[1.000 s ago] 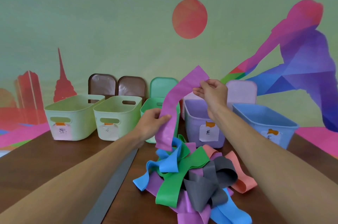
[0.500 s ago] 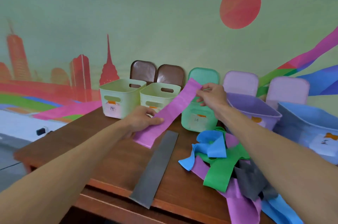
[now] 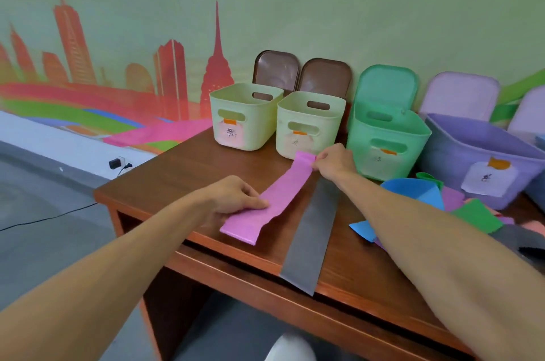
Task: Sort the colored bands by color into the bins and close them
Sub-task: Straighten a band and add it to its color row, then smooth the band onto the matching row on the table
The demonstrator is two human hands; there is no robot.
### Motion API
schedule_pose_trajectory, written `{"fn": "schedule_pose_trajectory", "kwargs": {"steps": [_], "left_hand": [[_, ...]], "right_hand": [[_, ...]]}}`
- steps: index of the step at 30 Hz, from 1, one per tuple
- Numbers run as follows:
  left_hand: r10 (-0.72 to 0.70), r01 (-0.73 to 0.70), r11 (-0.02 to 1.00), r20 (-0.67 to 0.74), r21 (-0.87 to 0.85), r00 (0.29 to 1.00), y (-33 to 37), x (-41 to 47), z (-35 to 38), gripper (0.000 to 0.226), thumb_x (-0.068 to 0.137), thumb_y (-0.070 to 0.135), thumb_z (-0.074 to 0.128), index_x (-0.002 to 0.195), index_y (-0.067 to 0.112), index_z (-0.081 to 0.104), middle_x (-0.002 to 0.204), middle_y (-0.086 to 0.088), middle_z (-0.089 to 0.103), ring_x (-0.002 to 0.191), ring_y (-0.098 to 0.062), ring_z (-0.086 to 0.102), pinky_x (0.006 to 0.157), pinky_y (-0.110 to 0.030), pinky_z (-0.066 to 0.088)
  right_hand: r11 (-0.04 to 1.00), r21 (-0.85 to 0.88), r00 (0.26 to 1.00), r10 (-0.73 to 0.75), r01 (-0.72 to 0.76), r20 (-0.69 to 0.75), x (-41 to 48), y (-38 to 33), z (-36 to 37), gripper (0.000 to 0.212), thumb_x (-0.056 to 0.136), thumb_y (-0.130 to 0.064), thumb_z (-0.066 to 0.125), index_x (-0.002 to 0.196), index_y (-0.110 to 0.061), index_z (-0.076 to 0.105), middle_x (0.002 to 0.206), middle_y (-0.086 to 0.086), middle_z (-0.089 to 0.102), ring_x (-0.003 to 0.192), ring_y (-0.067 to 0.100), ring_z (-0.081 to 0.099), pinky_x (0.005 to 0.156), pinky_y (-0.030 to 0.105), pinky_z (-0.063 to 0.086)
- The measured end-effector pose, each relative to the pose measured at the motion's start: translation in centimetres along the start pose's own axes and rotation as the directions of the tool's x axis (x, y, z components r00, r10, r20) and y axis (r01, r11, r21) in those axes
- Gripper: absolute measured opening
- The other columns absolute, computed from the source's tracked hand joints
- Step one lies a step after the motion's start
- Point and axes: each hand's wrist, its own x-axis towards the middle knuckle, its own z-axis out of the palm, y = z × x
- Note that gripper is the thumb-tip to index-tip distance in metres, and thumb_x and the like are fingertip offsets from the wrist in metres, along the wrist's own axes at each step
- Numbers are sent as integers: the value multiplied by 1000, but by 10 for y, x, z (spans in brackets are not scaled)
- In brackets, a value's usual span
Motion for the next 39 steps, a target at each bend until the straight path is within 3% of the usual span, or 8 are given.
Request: {"fn": "schedule_pose_trajectory", "kwargs": {"steps": [4,10,14,20,24,29,34,39], "left_hand": [[-24,25,999,21,-35,999,-10,4,10,16,85,20,70,72,9,66,57,1,58,38,-4,50,36,-16,36],[-41,14,947,79,322,996,-2,15,4,32,82,33,73,88,2,66,57,-11,54,31,-16,42,32,-16,32],[-31,-21,885,104,465,994,-2,19,1,40,81,42,70,73,5,60,45,-10,54,27,-16,38,33,-18,28],[119,-101,759,16,643,993,7,18,0,51,72,46,77,103,17,49,88,3,61,63,-16,56,60,-30,46],[322,-301,768,66,566,945,25,24,17,22,83,31,68,101,22,59,90,6,60,77,-10,57,62,-16,42],[468,-437,765,57,474,882,51,36,51,8,86,18,62,92,18,67,83,12,62,72,5,53,64,-7,39],[496,-494,806,83,326,864,86,43,93,9,89,27,61,94,24,67,93,13,67,86,1,59,78,-11,43],[445,-475,786,171,395,879,110,47,132,23,87,39,63,103,23,65,100,10,65,92,-7,59,84,-23,47]], "right_hand": [[997,-76,1000,-5,6,24,-4,-2,18,16,79,-23,67,91,-13,74,102,11,68,102,29,61,91,39,51],[988,-153,1000,18,-15,20,1,-4,28,20,85,-27,62,101,-19,71,109,6,66,110,26,56,98,39,43],[967,-250,999,40,-36,8,10,1,33,24,85,-28,65,106,-17,67,112,7,64,112,26,54,97,37,37],[930,-351,994,-97,110,55,9,1,21,27,81,-33,69,100,-13,69,104,10,66,99,29,62,80,34,51],[901,-282,931,-260,329,257,10,-5,-24,14,79,-20,70,69,-12,71,75,6,66,77,21,62,63,25,45],[838,-264,832,-334,477,443,-9,4,-100,14,83,-24,68,86,-13,74,75,-6,67,60,5,59,64,18,45],[844,-261,833,-324,468,448,-21,39,-157,20,87,-26,65,93,-9,74,84,-2,72,72,12,64,68,21,50],[842,-267,822,-307,470,479,-29,75,-190,23,86,-38,67,91,-17,75,91,-8,73,84,7,65,82,27,52]]}}
